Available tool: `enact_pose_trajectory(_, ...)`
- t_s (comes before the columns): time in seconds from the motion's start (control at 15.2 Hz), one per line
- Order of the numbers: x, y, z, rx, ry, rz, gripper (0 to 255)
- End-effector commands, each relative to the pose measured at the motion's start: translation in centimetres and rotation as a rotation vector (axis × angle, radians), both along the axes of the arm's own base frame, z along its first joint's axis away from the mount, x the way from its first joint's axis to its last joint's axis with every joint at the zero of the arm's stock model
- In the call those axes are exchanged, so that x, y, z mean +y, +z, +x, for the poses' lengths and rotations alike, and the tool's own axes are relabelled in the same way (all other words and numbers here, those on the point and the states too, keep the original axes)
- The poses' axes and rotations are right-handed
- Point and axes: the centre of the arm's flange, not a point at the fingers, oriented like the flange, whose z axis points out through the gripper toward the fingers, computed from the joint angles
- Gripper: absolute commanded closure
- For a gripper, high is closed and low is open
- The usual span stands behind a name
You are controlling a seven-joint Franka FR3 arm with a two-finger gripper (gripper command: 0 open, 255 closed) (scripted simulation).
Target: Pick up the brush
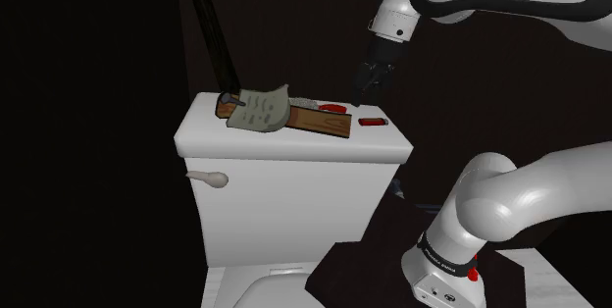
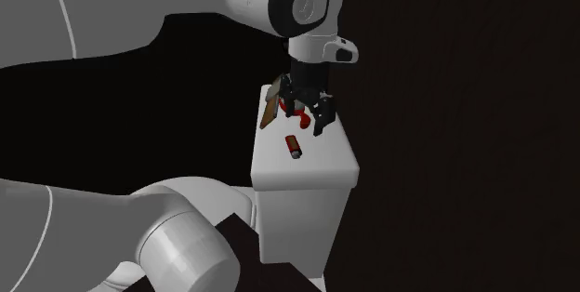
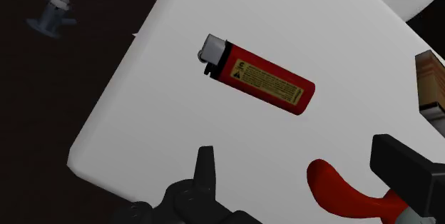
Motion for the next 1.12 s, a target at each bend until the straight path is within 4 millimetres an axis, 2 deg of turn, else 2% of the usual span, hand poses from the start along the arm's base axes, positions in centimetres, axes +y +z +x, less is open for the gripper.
enact_pose_trajectory(0.0,0.0,0.0,0.0,0.000,0.000,0.000,0)
enact_pose_trajectory(0.26,3.3,1.4,4.4,-0.047,0.474,-0.083,0)
enact_pose_trajectory(0.46,7.0,2.3,6.3,-0.082,0.830,-0.146,0)
enact_pose_trajectory(0.53,7.6,2.4,6.5,-0.087,0.884,-0.156,0)
enact_pose_trajectory(1.06,7.6,-1.6,6.5,-0.087,0.884,-0.156,0)
